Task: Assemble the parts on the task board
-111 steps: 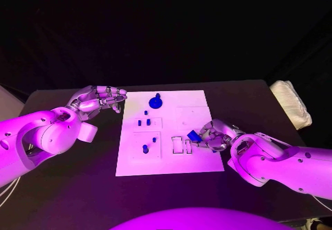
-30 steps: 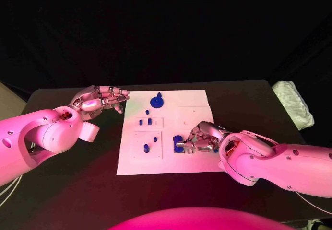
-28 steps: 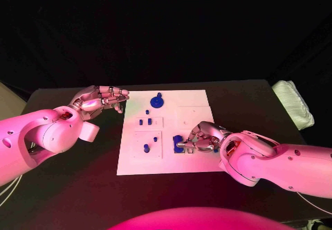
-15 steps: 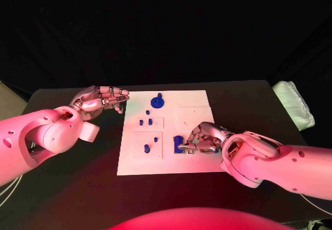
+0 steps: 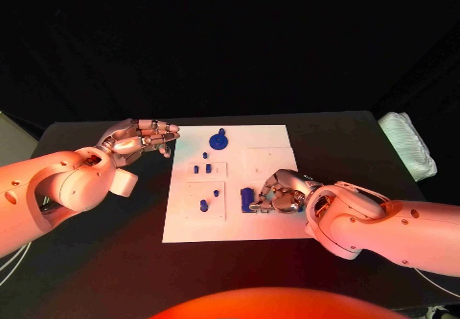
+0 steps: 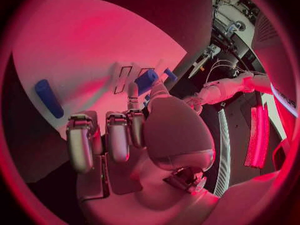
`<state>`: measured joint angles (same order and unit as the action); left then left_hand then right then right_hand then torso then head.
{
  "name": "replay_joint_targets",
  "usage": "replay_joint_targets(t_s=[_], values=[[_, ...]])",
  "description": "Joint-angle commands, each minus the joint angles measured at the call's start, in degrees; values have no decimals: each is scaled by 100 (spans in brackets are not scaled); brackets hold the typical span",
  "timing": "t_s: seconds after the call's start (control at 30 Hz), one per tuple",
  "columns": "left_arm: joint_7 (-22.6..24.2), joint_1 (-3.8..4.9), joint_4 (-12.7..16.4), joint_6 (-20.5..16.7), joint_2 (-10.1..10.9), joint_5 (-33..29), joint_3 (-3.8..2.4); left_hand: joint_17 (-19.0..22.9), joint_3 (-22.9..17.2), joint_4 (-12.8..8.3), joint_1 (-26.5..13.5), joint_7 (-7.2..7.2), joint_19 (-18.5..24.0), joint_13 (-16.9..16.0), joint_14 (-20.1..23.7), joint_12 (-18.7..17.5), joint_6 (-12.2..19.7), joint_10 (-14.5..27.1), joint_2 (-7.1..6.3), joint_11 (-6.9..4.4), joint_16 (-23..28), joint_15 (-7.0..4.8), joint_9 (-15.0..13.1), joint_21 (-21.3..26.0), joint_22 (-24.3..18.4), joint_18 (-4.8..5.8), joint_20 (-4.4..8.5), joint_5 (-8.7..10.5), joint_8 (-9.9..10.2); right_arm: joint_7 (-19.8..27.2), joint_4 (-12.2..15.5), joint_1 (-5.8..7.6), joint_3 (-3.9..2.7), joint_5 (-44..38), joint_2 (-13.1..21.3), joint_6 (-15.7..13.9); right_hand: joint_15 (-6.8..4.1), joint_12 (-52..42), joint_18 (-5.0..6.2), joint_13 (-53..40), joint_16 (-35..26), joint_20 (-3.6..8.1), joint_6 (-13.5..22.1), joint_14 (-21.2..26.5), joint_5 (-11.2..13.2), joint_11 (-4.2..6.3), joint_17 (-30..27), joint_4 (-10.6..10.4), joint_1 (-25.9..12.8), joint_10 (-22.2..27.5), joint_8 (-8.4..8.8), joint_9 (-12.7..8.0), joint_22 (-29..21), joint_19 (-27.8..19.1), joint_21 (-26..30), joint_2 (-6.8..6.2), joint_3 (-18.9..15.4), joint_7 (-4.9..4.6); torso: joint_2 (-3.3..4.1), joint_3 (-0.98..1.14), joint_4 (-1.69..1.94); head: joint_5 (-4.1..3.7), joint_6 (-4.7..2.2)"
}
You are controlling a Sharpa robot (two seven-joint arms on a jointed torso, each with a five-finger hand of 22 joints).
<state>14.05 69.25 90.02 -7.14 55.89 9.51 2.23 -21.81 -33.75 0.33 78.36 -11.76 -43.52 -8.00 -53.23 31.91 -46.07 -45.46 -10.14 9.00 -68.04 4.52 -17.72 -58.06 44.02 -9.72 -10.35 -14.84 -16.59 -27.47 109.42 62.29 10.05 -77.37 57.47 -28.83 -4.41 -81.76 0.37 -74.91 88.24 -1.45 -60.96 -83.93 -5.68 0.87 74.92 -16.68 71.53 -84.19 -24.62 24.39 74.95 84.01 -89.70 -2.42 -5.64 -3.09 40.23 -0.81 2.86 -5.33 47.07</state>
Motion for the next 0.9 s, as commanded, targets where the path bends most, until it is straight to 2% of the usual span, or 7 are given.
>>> replay_joint_targets(t_s=[0.03, 0.17, 0.2, 0.37, 0.43, 0.67, 0.9], values=[[15, -1, 12, 115, -4, 34, -3, 6, -10, 33, -48, -58, -8, 8, 23, 19, 38, 30, 4, 6, 4, 36, 5, 34, -5, -82, -11, -19, -27, -141, -28, -6, 0, -146, -33, 35, -34, 19, -37, -979, 15, 10, 28, -524, -46, 27, 1099, 4, 0, -230, -14, -8, 1505, 599, -30, 60, 53, 1, -3, -3, 2, -6, 9], [15, -1, 12, 115, -3, 35, -3, 6, -10, 33, -48, -58, -8, 8, 23, 19, 38, 30, 4, 6, 4, 36, 5, 34, -5, -82, -11, -19, -27, -174, -62, -6, 0, -162, -63, -13, -34, 13, -37, -987, 17, 10, 21, -526, -95, 27, 1107, -7, -61, -236, -10, -22, 1505, 599, -30, 159, 61, 0, -2, -3, 2, -3, 13], [14, -1, 12, 114, -2, 35, -3, 6, -10, 33, -48, -58, -8, 8, 23, 19, 38, 30, 4, 6, 4, 36, 5, 34, -5, -82, -11, -19, -27, -178, -70, -6, 0, -164, -71, -18, -35, 17, -37, -989, 17, 10, 18, -526, -201, 27, 1107, -6, -127, -237, -7, -32, 1505, 599, -30, 182, 37, 1, -2, -3, 2, -5, 13], [10, -1, 13, 114, 4, 35, -3, 7, -11, 40, -54, -60, -8, 10, 27, 23, 42, 36, 7, 8, 4, 39, 7, 42, -10, -81, -13, -18, -31, -193, -113, -7, -1, -168, -88, -12, -35, 6, -37, -998, 19, 10, 15, -527, -266, 29, 1112, -2, -152, -243, -7, -38, 1505, 599, -30, 192, 24, 4, -5, -5, -6, -13, 16], [6, -1, 14, 114, 9, 35, -3, 7, -11, 40, -54, -60, -8, 10, 27, 23, 42, 36, 7, 8, 4, 39, 7, 42, -10, -81, -13, -18, -31, -164, -120, -7, -1, -157, -86, -4, -36, 6, -37, -998, 19, 11, 15, -527, -281, 30, 1112, 5, -142, -243, -6, -39, 1505, 599, -30, 190, 24, 6, -4, -5, -7, -12, -5], [-12, -1, 17, 118, 30, 35, -2, 7, -11, 40, -54, -60, -8, 10, 27, 23, 42, 36, 7, 8, 4, 39, 7, 42, -10, -81, -13, -18, -31, 4, -109, -8, 0, -39, -83, 84, -37, 26, -37, -991, 12, 11, 27, -524, -350, 29, 1096, 19, -81, -236, 1, -51, 1505, 599, -30, 107, -1, 4, -8, 4, -11, -6, -6], [-26, 0, 18, 116, 55, 35, -1, 7, -14, 43, -55, -60, -8, 11, 32, 28, 46, 43, 9, 9, 3, 40, 8, 49, -16, -81, -14, -19, -35, 114, -96, -11, 0, 69, -53, 194, -35, 39, -37, -989, 15, 11, 38, -525, -398, 28, 1105, 36, 46, -231, 9, -66, 1505, 599, -30, 34, 10, 1, -10, -3, -2, -12, 2]])
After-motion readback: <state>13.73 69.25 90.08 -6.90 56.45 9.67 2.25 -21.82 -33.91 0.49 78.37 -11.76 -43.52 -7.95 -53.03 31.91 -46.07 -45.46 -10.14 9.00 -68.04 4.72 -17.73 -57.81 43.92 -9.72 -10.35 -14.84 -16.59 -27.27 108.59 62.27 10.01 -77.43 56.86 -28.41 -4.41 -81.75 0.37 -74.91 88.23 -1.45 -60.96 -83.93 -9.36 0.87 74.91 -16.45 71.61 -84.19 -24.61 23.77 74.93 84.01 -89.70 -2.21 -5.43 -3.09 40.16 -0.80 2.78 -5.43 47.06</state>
